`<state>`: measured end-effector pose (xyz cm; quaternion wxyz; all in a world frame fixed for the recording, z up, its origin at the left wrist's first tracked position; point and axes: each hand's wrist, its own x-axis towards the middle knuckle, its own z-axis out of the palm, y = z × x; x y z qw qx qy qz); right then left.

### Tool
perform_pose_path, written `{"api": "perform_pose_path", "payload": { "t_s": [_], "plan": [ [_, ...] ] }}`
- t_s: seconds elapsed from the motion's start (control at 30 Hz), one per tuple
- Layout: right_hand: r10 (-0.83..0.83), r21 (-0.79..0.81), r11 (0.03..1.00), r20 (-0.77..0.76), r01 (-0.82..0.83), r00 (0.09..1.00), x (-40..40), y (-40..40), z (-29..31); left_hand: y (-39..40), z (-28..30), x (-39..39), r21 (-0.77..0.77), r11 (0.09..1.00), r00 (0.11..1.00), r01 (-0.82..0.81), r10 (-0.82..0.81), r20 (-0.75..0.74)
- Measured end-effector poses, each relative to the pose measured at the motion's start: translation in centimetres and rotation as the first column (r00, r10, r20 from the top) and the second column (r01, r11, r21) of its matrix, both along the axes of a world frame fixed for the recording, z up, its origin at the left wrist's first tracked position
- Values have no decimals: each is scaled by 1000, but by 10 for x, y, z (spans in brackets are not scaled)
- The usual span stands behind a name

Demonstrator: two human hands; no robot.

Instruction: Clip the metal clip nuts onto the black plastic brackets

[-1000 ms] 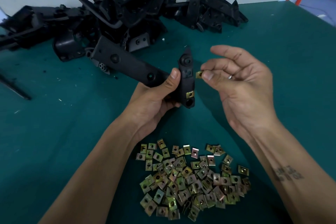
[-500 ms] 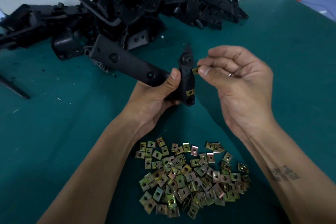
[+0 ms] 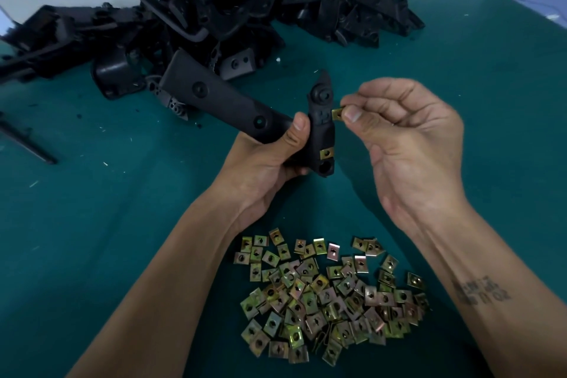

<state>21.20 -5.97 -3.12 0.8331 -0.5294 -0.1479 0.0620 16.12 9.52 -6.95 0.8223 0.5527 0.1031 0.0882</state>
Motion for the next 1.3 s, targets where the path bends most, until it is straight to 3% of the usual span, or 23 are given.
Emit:
{"api": "perform_pose_path", "payload": {
  "t_s": [0.33,0.63,0.87,0.93,1.07,1.3],
  "plan": [
    [-38,105,993,-68,45,997,-10,10,-6,1,-2,-1,0,1000,999,26,-26,43],
    [-126,68,990,57,122,990,-18,15,-7,-3,0,-2,49,999,996,-18,14,85],
    [-89,-48,994,148,97,985,-20,16,-9,0,-3,-2,18,1000,996,-21,19,82],
    [-84,-152,981,209,117,974,-15,9,-8,-1,-3,-1,14,999,997,-34,33,73],
    [-17,-501,818,471,283,882,-11,3,-16,0,-2,-2,-6,1000,999,-6,6,53],
    [40,-536,707,682,462,730,-8,4,-22,-3,2,-3,72,997,1000,-18,18,5]
  ]
}}
